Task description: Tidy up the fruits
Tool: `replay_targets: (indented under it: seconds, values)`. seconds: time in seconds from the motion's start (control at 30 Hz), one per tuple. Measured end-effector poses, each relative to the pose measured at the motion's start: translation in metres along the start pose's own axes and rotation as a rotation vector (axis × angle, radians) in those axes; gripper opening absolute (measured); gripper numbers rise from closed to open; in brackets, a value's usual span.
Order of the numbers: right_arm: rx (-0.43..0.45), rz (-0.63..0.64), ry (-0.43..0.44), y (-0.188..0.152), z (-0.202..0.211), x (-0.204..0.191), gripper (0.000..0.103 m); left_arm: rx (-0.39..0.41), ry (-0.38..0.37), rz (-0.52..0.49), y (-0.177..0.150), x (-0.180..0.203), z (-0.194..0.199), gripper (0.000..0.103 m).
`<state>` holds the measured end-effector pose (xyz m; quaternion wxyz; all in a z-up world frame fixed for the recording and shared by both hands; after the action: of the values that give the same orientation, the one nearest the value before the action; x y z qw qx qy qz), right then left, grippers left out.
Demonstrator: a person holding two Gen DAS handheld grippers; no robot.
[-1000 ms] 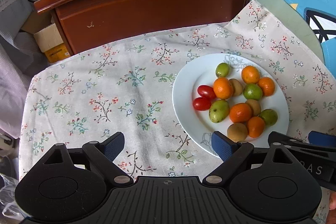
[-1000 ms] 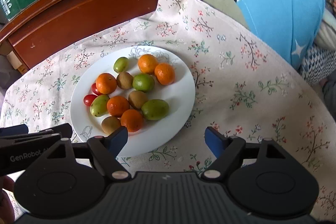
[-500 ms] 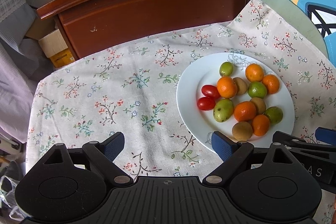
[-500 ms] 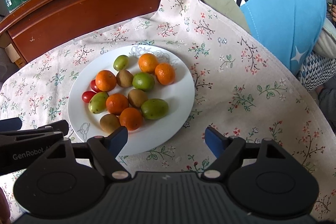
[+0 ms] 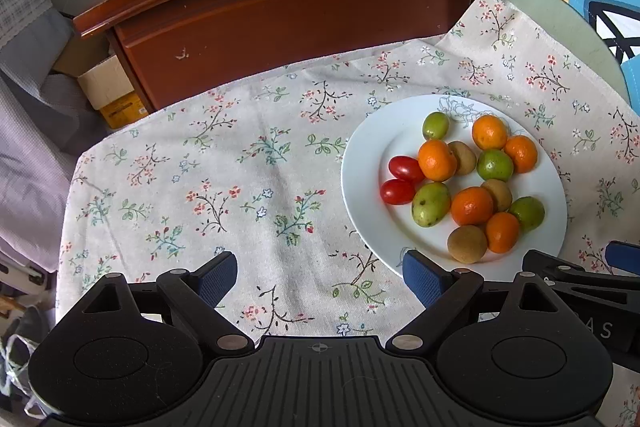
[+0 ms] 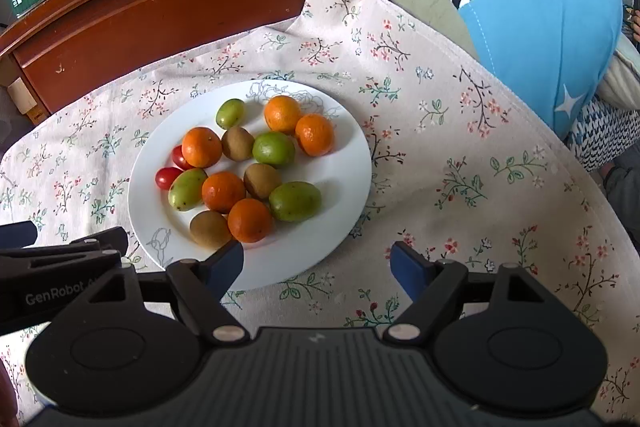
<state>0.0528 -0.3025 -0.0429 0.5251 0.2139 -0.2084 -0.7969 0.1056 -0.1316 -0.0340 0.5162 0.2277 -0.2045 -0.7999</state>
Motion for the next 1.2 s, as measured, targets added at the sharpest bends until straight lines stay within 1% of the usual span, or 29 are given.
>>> replay_targets:
  seconds: [0.47, 0.63, 0.93, 1.2]
  values:
    - [0.011, 0.028, -0.006, -0.003, 0.012, -0.005, 0.081, 0.008, 0.011, -0.003, -0.005, -0.005, 0.012, 0.091]
    - [0.013, 0.046, 0.004, -0.006, 0.019, -0.008, 0.081, 0.009, 0.021, 0.003, -0.009, -0.010, 0.018, 0.091]
    - [0.014, 0.073, 0.028, -0.015, 0.032, -0.020, 0.081, 0.019, 0.045, 0.014, -0.020, -0.023, 0.034, 0.091]
    - [0.023, 0.124, 0.035, -0.028, 0.043, -0.035, 0.081, 0.015, 0.067, 0.022, -0.038, -0.036, 0.044, 0.091]
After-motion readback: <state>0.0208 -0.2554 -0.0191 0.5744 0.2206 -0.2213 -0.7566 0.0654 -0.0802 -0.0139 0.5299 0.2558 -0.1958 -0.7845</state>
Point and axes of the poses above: each gripper's, at about its wrist camera, not at the fingertips, and z roughly against the way its jaws point, x to its right, y to its top, the point moved 10 cm from there along -z, roughly the way its jaws point, and after that the axes turned 5 degrees about -z, right-handed, at the moved point
